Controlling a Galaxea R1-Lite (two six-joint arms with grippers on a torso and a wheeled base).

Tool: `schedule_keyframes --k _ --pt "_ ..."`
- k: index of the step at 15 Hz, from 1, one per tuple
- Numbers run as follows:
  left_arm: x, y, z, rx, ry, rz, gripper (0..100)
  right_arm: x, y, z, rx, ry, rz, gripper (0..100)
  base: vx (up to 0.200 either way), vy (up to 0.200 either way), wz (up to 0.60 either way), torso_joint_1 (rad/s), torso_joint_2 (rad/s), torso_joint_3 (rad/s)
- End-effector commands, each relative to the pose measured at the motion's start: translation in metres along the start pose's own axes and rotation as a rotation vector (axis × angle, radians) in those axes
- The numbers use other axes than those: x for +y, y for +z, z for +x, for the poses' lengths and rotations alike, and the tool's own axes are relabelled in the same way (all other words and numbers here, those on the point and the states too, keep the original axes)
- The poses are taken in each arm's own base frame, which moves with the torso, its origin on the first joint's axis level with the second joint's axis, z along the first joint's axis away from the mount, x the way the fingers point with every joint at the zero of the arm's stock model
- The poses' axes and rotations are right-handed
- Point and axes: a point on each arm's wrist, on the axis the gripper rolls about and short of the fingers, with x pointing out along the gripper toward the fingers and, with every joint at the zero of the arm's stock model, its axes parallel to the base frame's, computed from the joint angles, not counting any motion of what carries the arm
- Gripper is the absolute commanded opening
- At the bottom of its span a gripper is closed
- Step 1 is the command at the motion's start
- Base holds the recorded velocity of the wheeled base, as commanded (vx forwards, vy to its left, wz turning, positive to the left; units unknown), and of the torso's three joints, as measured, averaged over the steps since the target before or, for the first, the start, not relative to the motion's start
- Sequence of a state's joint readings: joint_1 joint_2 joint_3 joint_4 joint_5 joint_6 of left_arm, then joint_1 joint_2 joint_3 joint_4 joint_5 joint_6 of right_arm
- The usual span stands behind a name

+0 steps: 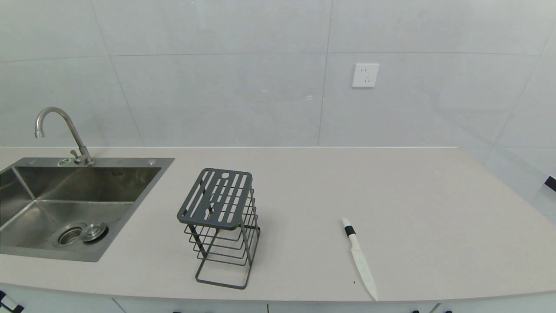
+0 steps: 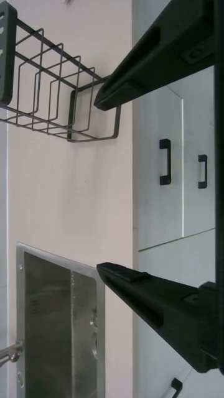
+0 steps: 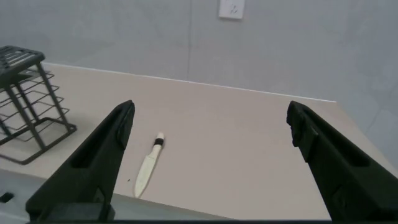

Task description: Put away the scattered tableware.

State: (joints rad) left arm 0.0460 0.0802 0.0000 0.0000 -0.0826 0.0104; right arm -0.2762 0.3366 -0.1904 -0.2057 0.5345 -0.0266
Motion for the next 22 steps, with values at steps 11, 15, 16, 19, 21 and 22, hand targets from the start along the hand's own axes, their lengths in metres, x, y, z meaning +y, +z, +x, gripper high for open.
schedule_keyframes --k 11,15,16,19,21,22 --pt "0.001 -0.002 -0.006 -0.083 -0.048 0.011 100 -0.009 -0.033 0.123 0.689 0.255 0.016 100 0.000 0.000 0.00 0.000 0.00 0.000" --pt "0.001 -0.002 -0.006 -0.082 -0.047 0.012 100 0.010 -0.047 0.159 0.796 0.304 -0.050 100 0.000 0.000 0.00 0.000 0.00 0.000" --pt "0.001 -0.002 -0.006 -0.082 -0.047 0.012 100 0.019 -0.055 0.171 0.828 0.325 -0.063 100 0.000 0.000 0.00 0.000 0.00 0.000" --pt "0.001 -0.002 -0.006 -0.082 -0.048 0.012 100 0.039 -0.072 0.202 0.825 0.299 -0.040 100 0.000 0.000 0.00 0.000 0.00 0.000" --pt "0.001 -0.002 -0.006 -0.082 -0.048 0.012 100 0.057 -0.087 0.213 0.853 0.207 0.023 100 0.000 0.000 0.00 0.000 0.00 0.000" --pt "0.001 -0.002 -0.006 -0.082 -0.048 0.012 100 0.060 -0.092 0.215 0.866 0.180 0.043 100 0.000 0.000 0.00 0.000 0.00 0.000"
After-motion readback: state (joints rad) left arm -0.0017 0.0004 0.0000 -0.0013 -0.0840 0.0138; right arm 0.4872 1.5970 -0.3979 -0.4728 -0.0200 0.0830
